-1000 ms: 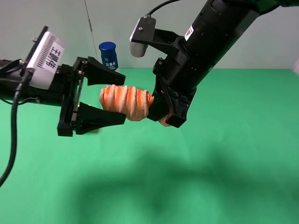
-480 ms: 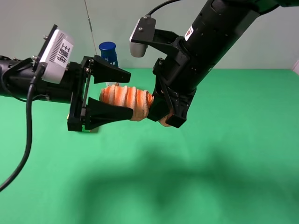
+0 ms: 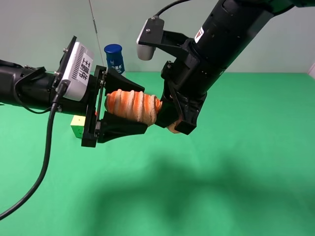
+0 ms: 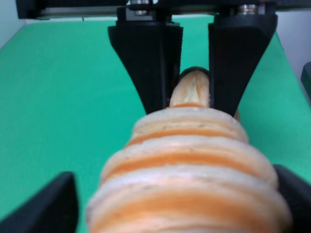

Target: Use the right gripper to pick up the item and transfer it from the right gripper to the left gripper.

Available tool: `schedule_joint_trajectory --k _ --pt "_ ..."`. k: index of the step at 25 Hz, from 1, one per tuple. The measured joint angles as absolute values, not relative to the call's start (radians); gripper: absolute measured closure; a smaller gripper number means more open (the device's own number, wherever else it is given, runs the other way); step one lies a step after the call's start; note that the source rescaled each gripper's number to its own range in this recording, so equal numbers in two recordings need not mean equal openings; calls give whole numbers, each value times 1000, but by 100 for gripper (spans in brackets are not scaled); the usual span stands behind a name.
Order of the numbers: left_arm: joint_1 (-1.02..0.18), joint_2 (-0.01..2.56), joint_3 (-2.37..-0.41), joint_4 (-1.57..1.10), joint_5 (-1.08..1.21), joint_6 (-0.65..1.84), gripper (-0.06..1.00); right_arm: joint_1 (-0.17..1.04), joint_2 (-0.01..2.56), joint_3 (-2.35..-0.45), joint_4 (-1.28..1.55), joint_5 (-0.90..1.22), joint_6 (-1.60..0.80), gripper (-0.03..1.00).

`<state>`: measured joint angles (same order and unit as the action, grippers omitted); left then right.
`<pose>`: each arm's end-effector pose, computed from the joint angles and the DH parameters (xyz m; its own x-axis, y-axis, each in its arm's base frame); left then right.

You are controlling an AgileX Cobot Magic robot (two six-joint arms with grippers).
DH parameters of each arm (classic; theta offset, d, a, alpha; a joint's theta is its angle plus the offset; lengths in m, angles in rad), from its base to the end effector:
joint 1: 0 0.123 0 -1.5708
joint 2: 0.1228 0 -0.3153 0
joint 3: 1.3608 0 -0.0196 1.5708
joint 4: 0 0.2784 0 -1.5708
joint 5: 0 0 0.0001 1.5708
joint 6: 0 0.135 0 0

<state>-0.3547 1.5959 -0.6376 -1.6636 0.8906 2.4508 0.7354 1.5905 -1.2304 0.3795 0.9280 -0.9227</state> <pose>0.2477 -0.2032 0.1759 0.0216 0.4437 -0.8959 0.9864 0.1363 0.0913 0.2467 0.2772 0.2604 -0.0644 -0.8761 -0.4778 -0.9947 0.0950 -0.0401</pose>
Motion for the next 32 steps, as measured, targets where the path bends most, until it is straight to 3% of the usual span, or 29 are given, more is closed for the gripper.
schedule_joint_trajectory --k 2,3,16,17,18,21,23,26,32 --pt "-355 1597 -638 -1660 891 2451 54 735 1591 -1230 378 926 -923 97" --pt "-355 1597 -638 -1659 893 2451 61 735 1591 -1230 377 928 -923 97" --pt "-355 1597 -638 -1668 901 2463 78 735 1591 -1231 377 940 -923 96" --pt "-355 1597 -638 -1669 901 2463 79 735 1591 -1231 378 941 -921 89" --pt "-355 1597 -638 -1670 901 2463 79 735 1591 -1231 378 943 -920 76" --pt "-355 1597 -638 -1689 892 2465 81 735 1591 -1231 388 949 -920 22" --pt "-355 1597 -638 -1692 891 2466 83 735 1591 -1231 387 949 -920 6" --pt "-355 1597 -638 -1692 893 2466 83 735 1591 -1231 387 949 -920 -1" --pt "-355 1597 -638 -1692 893 2466 85 735 1587 -1231 361 946 -903 -3"
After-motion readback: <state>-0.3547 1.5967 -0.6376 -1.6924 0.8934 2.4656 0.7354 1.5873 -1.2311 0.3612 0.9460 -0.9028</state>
